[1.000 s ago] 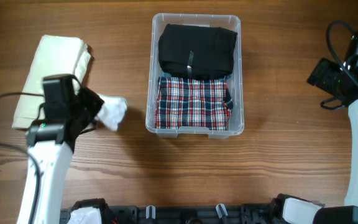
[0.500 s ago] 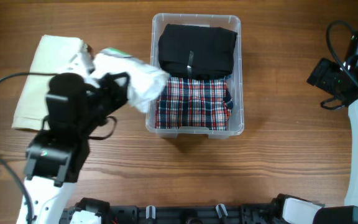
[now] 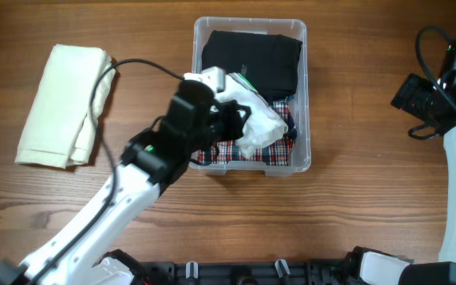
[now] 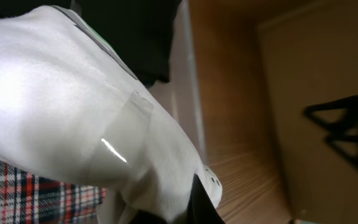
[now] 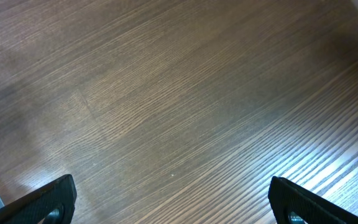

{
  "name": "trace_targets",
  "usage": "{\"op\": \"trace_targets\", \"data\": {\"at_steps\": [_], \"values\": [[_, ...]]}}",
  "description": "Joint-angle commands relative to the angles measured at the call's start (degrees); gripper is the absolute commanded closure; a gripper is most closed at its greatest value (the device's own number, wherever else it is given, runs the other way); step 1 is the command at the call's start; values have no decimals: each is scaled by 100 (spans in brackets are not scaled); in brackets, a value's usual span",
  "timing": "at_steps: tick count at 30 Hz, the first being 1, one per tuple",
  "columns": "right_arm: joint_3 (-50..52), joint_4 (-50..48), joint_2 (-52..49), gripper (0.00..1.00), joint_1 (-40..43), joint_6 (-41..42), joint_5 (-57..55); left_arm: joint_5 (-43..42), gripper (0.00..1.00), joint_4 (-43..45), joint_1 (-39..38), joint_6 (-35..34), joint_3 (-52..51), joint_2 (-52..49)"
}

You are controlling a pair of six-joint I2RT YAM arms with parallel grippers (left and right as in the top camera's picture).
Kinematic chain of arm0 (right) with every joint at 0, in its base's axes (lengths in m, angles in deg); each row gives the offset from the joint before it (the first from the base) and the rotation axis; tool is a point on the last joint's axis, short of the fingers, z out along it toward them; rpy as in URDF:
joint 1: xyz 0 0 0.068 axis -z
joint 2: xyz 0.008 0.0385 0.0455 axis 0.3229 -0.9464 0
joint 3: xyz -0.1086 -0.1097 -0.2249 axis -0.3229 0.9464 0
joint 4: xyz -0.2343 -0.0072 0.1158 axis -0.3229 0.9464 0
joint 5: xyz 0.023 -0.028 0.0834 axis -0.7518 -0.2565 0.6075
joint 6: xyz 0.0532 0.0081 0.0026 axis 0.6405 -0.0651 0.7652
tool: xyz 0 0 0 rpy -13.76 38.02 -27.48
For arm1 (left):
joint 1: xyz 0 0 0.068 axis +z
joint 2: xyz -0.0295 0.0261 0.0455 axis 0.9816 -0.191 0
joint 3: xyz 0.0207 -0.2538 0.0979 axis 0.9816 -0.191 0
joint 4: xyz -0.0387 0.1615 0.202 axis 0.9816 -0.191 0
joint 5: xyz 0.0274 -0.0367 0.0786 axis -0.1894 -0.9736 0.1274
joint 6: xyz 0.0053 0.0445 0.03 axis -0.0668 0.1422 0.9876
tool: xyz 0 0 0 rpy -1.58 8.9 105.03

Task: Pack container
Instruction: 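Lift the white T-shirt with the left gripper and carry it into the box, then lower the white T-shirt onto the plaid shirt's front half and release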

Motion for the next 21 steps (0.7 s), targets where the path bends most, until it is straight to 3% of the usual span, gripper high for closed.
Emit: {"op": "trace_targets", "data": {"at_steps": [1, 8, 15, 21], "values": [[-94, -20, 52, 0, 2, -4, -96, -435, 96, 133, -48, 793, 118, -586], [-94, -20, 52, 0, 2, -4, -96, -1812, 96, 201, -48, 2221, 118, -1080], [-94, -20, 52, 0, 2, -7, -96, -2494, 96, 756, -48, 2323, 125, -839], [-94, -20, 52, 0, 2, -7, -96, -2203, 96, 647, -37, 2330, 140, -833]]}}
